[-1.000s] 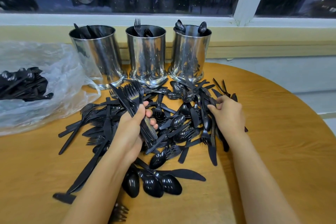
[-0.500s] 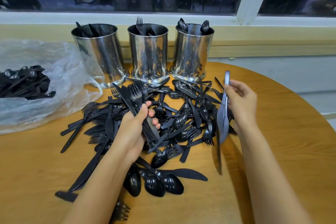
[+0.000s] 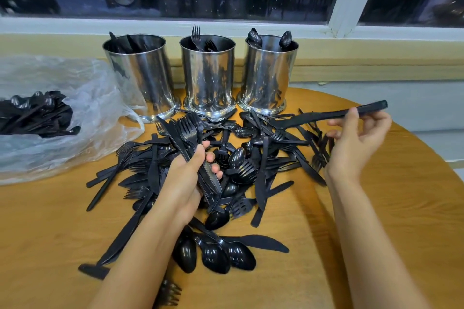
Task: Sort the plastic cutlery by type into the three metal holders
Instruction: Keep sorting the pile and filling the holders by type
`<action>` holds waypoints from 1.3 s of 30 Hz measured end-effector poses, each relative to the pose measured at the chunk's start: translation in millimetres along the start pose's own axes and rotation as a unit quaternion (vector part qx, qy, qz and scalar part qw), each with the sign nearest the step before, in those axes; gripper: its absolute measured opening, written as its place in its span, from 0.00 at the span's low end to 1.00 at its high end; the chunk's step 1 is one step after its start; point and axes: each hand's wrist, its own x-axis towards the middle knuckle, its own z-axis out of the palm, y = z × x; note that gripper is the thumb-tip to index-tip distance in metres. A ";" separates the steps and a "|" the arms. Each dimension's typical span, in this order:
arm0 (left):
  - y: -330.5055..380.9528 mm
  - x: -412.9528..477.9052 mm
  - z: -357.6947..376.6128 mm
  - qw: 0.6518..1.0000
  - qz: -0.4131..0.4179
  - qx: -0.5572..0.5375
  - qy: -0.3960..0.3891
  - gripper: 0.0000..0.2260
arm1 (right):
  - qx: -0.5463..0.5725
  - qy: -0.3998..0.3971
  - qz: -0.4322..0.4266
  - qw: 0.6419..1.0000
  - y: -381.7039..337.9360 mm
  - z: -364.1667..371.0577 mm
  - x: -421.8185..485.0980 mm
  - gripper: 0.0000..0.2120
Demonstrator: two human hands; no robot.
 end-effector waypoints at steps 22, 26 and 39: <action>3.4 0.0 -2.3 1.000 -0.006 -0.004 0.016 0.08 | -0.563 -0.461 -0.154 0.668 13.4 10.3 -42.5 0.14; 3.7 0.2 -2.6 1.000 -0.011 -0.014 0.017 0.08 | -0.505 -0.374 -0.143 0.765 11.2 10.7 -45.4 0.12; 5.0 -1.6 -3.7 0.996 0.035 0.069 0.047 0.21 | -0.138 -0.372 0.220 0.891 -9.7 31.3 -99.4 0.02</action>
